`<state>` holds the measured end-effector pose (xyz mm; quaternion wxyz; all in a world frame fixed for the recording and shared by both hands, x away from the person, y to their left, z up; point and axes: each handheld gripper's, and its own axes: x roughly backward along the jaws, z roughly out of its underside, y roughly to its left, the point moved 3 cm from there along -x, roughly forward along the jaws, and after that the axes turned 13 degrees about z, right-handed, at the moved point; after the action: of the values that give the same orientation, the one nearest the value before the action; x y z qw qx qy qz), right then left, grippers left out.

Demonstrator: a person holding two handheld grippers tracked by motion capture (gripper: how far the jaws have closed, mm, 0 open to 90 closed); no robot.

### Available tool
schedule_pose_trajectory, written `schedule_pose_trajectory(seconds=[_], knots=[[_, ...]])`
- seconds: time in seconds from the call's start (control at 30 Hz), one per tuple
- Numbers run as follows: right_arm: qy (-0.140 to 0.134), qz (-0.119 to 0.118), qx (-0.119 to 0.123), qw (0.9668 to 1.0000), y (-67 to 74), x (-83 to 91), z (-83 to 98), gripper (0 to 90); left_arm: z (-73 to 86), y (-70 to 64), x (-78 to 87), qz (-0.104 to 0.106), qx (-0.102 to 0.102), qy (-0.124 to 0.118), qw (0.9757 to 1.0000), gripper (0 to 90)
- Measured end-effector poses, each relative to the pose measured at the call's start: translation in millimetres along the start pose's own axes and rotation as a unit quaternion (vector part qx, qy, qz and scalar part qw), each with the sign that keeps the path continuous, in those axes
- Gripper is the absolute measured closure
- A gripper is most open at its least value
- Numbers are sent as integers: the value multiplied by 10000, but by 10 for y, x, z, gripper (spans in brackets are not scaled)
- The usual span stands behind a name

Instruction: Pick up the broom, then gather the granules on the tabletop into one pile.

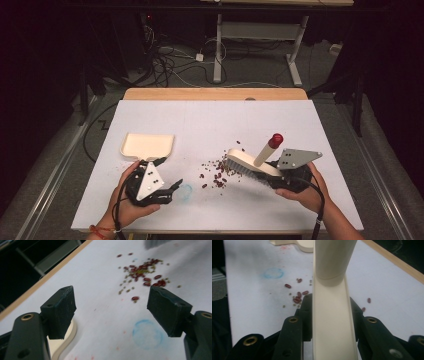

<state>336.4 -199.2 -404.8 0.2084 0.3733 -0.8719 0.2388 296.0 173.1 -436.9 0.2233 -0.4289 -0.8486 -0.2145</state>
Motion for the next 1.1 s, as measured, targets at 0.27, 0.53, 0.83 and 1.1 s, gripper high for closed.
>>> schedule_pose_trajectory(seconds=[0.27, 0.53, 0.83, 1.1], knots=[[38, 486, -268, 9984, -208, 32, 18, 677, 243, 72, 87, -326, 285, 17, 9991, 223], [29, 898, -341, 9954, -387, -16, 56, 677, 401, 163, 95, -442, 385, 197, 9981, 204], [142, 1467, -470, 9880, -623, -164, 85, 678, 425, 160, 167, -496, 567, 138, 9971, 176], [426, 1983, -401, 9784, -854, -471, 107, 679, 428, 153, 145, -459, 501, 179, 9975, 176]])
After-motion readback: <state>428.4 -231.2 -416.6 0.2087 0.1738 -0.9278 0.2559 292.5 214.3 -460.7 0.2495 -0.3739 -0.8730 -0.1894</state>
